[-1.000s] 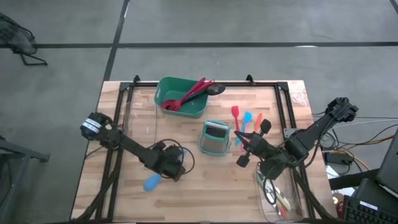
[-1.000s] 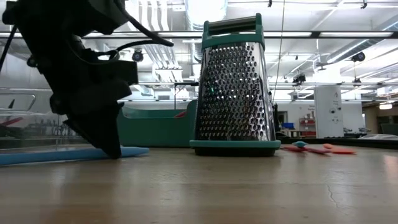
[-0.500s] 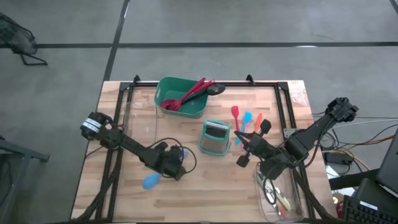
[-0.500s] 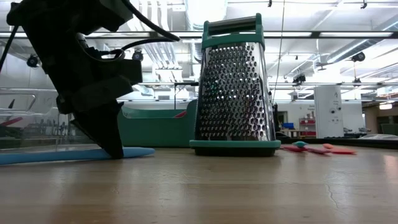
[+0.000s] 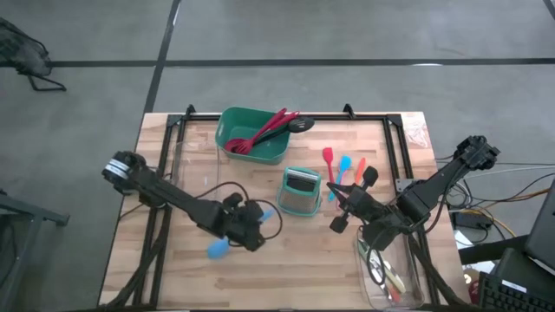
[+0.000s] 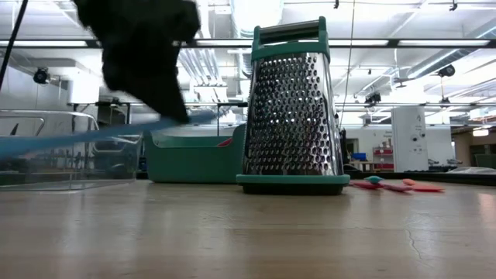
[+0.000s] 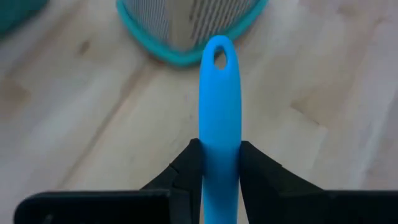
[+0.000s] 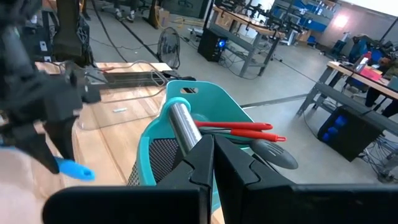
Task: Pick & Place Kitchen Items
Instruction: Put the blue spoon into the green bin
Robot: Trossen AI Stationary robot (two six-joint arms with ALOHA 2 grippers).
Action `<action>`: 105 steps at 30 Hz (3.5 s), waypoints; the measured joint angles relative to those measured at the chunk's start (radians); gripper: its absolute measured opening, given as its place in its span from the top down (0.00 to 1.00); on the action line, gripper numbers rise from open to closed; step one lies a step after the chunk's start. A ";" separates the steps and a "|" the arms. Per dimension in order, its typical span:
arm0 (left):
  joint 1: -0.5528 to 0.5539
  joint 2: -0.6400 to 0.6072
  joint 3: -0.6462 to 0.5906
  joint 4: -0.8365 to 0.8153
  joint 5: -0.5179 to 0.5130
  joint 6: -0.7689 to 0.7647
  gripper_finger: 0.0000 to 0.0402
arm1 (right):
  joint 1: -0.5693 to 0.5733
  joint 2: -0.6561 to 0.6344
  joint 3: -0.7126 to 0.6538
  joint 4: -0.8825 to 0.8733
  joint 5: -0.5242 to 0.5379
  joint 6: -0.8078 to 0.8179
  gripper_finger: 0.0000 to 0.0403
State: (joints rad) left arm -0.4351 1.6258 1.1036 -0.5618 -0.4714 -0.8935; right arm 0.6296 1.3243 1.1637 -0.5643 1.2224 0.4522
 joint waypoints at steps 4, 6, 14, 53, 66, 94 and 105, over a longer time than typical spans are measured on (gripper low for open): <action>0.007 -0.023 0.109 -0.174 -0.040 0.049 0.81 | 0.000 0.000 -0.001 -0.001 0.000 0.000 0.98; 0.015 -0.024 0.180 -0.267 -0.097 0.081 0.81 | 0.000 0.000 -0.001 0.000 0.000 0.000 0.98; 0.075 -0.025 0.418 -0.383 -0.510 0.441 0.81 | -0.003 0.000 -0.001 0.000 0.008 -0.019 0.98; 0.414 -0.089 0.021 -0.023 0.175 0.497 0.85 | -0.020 0.000 -0.008 -0.005 0.008 -0.134 0.98; 0.382 -0.066 -0.243 0.399 0.102 0.318 0.47 | -0.063 0.002 -0.008 0.004 0.008 -0.131 0.98; 0.381 0.204 -0.204 0.438 0.154 0.282 0.94 | -0.078 0.013 -0.008 -0.001 0.005 -0.142 0.98; 0.350 0.097 -0.211 0.423 0.084 0.316 0.99 | -0.078 0.013 -0.008 -0.002 0.005 -0.150 0.98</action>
State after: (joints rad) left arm -0.0851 1.7231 0.8922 -0.1392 -0.3874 -0.5777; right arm 0.5514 1.3373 1.1553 -0.5666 1.2273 0.3023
